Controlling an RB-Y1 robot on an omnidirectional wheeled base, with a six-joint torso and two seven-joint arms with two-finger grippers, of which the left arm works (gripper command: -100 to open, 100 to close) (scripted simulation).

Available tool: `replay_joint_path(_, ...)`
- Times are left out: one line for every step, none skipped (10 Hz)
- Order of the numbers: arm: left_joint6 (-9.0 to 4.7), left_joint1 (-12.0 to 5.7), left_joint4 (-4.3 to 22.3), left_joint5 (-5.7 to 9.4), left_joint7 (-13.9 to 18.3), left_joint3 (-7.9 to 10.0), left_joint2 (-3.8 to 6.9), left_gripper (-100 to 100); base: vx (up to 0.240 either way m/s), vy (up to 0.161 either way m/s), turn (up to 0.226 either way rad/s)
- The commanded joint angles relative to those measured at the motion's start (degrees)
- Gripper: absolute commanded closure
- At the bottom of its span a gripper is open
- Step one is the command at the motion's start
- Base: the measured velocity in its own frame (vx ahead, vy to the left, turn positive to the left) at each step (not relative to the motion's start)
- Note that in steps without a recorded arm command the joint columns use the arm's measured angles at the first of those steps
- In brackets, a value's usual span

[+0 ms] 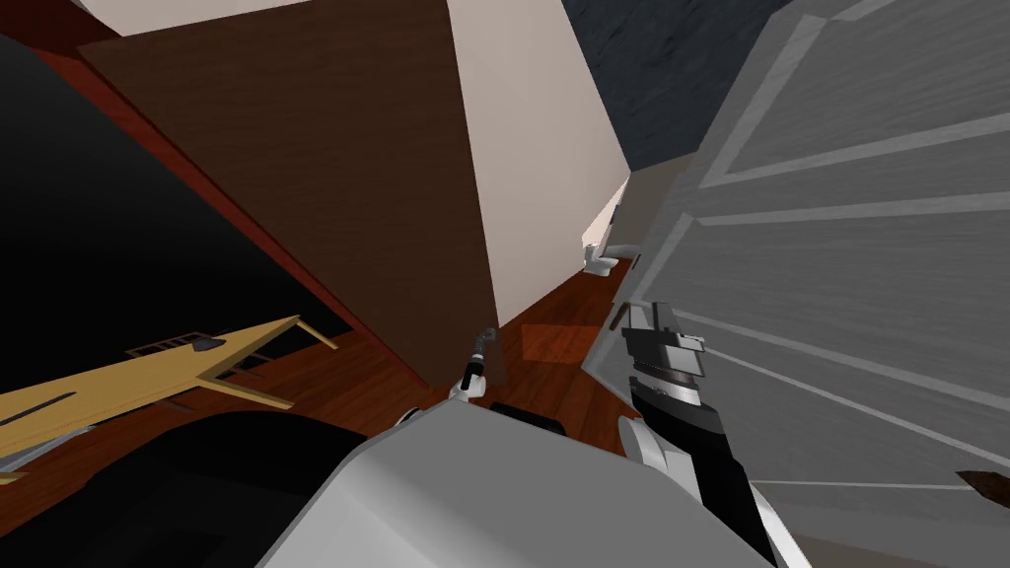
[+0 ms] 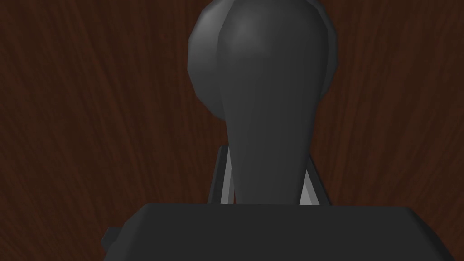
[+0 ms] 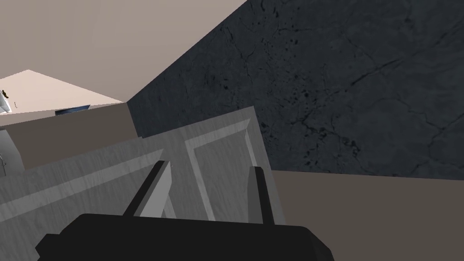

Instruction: Push the door open

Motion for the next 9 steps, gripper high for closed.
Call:
replay_joint_path(-0.56, -0.52, 0.6, 0.76, -0.3, 1.49, 0.41, 100, 0.214, -0.109, 0.08)
replay_joint_path(-0.61, -0.53, 0.6, 1.05, -0.4, 2.01, 0.41, 100, 0.206, -0.096, 0.083)
replay_joint_path(-0.67, -0.54, 0.7, 1.43, -0.6, 2.72, 0.4, 100, 0.21, -0.081, 0.092)
replay_joint_path(-0.71, -0.55, 0.8, 1.64, -0.7, 3.11, 0.39, 100, 0.195, -0.065, 0.051)
replay_joint_path(-0.76, -0.56, 0.8, 1.92, -0.9, 3.63, 0.37, 100, 0.185, -0.059, 0.054)
replay_joint_path(-0.79, -0.57, 0.9, 2.13, -1.0, 4.02, 0.35, 100, 0.139, -0.071, 0.05)
replay_joint_path(-0.73, -0.26, 0.8, 2.03, -0.9, 3.89, 0.56, 100, 0.053, -0.025, 0.038)
replay_joint_path(-0.94, -0.21, 0.8, 2.87, -1.4, 4.99, 0.85, 100, 0.15, -0.036, 0.061)
replay_joint_path(-0.97, -0.2, 0.9, 3.05, -1.5, 5.22, 0.89, 100, 0.207, -0.041, 0.061)
